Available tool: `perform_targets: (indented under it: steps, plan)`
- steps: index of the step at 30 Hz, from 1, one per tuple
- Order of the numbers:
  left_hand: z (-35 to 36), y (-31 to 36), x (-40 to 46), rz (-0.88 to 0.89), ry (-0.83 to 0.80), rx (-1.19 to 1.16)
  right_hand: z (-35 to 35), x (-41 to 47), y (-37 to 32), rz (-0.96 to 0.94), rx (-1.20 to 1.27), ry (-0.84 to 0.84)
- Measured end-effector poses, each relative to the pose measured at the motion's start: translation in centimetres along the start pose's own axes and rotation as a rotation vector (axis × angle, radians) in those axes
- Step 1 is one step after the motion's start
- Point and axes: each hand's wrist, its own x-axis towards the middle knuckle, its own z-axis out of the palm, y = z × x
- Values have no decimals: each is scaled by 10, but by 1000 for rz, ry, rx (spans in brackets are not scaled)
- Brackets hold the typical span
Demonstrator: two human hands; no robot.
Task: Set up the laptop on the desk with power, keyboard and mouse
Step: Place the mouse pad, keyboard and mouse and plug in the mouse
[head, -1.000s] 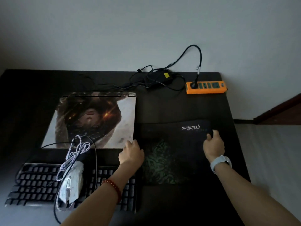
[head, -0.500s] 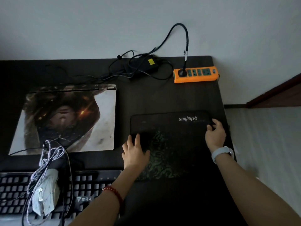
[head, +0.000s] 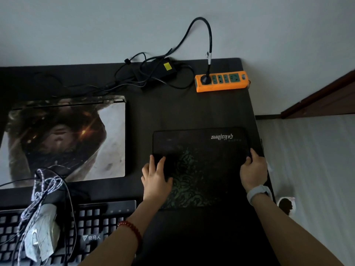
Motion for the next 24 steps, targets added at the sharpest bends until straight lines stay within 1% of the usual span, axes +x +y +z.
perform_targets:
  steps: [4, 7, 9, 11, 12, 14, 17, 22, 24]
  plan:
    - [1, -2, -1, 54, -108, 179, 2, -8, -7, -34, -313, -58]
    - [-6, -5, 2, 102, -240, 290, 8, -29, -18, -54, -442, -173]
    - [-16, -7, 5, 120, -311, 249, 13, -44, -23, -12, -489, -264]
    - [-31, -11, 3, 131, -309, 158, 15, -59, -31, 7, -501, -338]
    - [-41, -15, -2, 141, -266, 122, 16, -70, -38, -10, -491, -369]
    - [-60, -23, -13, 192, -116, 56, 16, -90, -51, -93, -426, -419]
    - [-95, -50, -42, 271, 129, -67, 18, -131, -78, -296, -204, -460]
    - [-158, -124, -96, 229, 497, -146, 25, -220, -141, -653, 105, -460]
    - [-180, -162, -114, 154, 594, -162, 31, -258, -170, -790, 194, -470]
